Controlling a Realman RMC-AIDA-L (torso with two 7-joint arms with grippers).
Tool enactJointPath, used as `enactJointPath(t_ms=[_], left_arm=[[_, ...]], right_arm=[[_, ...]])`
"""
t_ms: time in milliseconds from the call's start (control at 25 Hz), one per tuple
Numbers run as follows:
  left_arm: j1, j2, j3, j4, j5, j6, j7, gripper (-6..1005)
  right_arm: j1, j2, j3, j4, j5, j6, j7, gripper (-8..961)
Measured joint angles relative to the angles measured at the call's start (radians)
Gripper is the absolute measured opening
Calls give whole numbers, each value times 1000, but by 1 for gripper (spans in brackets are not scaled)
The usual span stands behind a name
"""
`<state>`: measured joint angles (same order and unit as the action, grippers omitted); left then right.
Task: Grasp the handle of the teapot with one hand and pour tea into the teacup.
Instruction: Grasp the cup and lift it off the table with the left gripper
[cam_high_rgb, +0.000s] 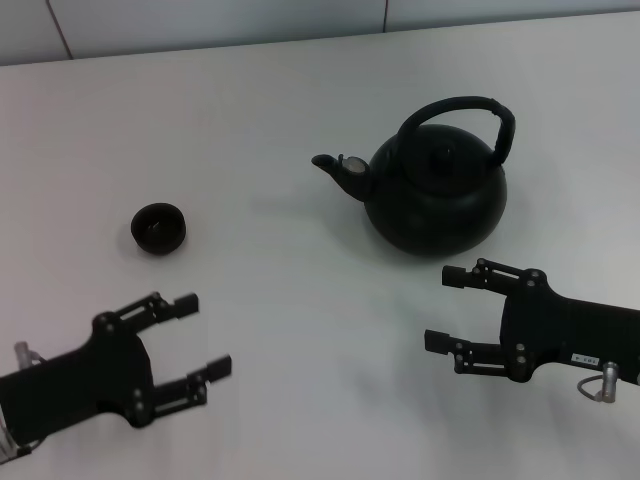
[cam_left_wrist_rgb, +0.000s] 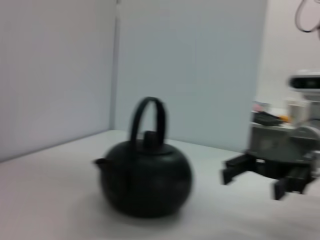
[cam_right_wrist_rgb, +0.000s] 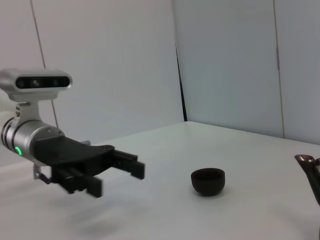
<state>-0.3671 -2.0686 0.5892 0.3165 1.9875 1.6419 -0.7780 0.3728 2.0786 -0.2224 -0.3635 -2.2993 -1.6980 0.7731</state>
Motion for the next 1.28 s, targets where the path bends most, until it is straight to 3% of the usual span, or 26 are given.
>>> enactJointPath(t_ms=[720,1280], left_arm=[[-1,-3,-352,-91,-22,-241,177,797],[-13,-1,-333,-99,-15,-287,186,796]], right_arm=[[-1,0,0,2,5,0,0,809],[3,-1,0,1,6,0,0,809]])
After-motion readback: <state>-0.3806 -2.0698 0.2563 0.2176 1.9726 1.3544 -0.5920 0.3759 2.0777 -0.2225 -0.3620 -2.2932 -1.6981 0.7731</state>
